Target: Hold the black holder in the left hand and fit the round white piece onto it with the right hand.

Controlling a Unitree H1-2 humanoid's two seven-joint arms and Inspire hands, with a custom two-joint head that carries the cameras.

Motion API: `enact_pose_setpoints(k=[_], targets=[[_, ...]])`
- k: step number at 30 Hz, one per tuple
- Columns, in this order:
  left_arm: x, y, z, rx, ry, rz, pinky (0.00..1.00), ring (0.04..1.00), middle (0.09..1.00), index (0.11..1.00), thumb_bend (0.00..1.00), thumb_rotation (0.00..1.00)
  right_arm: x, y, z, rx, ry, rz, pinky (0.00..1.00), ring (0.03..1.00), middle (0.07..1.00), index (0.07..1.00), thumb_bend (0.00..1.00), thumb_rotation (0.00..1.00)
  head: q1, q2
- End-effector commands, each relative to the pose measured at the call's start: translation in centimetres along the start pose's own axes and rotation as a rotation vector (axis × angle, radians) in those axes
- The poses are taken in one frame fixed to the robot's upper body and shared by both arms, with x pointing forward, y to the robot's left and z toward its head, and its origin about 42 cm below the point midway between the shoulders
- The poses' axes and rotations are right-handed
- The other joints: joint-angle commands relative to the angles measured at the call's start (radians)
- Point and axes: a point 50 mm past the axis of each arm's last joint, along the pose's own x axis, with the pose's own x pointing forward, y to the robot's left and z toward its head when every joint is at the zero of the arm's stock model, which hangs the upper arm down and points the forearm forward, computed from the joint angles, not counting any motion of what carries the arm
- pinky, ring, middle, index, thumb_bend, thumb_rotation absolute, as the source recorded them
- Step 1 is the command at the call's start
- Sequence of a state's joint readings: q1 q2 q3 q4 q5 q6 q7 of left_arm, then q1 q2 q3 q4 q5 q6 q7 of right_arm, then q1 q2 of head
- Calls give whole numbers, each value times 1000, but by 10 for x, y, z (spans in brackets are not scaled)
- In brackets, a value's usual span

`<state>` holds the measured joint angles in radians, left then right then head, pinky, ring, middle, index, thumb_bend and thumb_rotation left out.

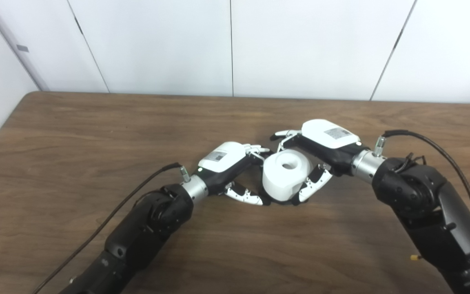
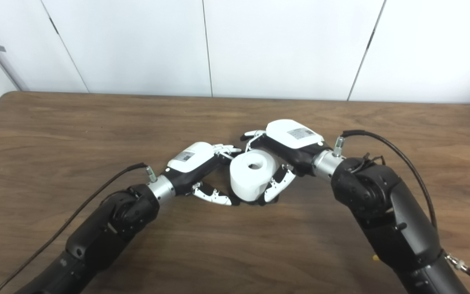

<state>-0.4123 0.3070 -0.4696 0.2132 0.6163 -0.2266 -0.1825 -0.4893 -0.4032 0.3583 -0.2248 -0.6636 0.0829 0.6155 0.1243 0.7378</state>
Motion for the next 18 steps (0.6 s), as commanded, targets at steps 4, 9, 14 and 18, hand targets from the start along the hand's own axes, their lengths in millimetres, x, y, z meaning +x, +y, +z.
enact_pose_setpoints(k=[4,9,14,18], targets=[[-3,-10,-3,23,18,-70,901,915,883,486,521,59,-6,-34,6,-22,-36,-109,794,833,909,998,912,268,0,1],[-2,-10,-4,15,22,-71,904,915,883,486,522,58,-7,-43,3,-10,-56,-145,740,771,890,983,924,264,0,1],[-2,-8,-3,15,22,-70,908,914,882,485,522,58,-11,-45,1,15,-74,-169,657,714,890,978,912,240,-2,1],[-1,-8,-3,14,22,-72,907,912,883,485,521,59,-14,-46,-1,16,-67,-156,673,768,898,985,898,247,-1,2]])
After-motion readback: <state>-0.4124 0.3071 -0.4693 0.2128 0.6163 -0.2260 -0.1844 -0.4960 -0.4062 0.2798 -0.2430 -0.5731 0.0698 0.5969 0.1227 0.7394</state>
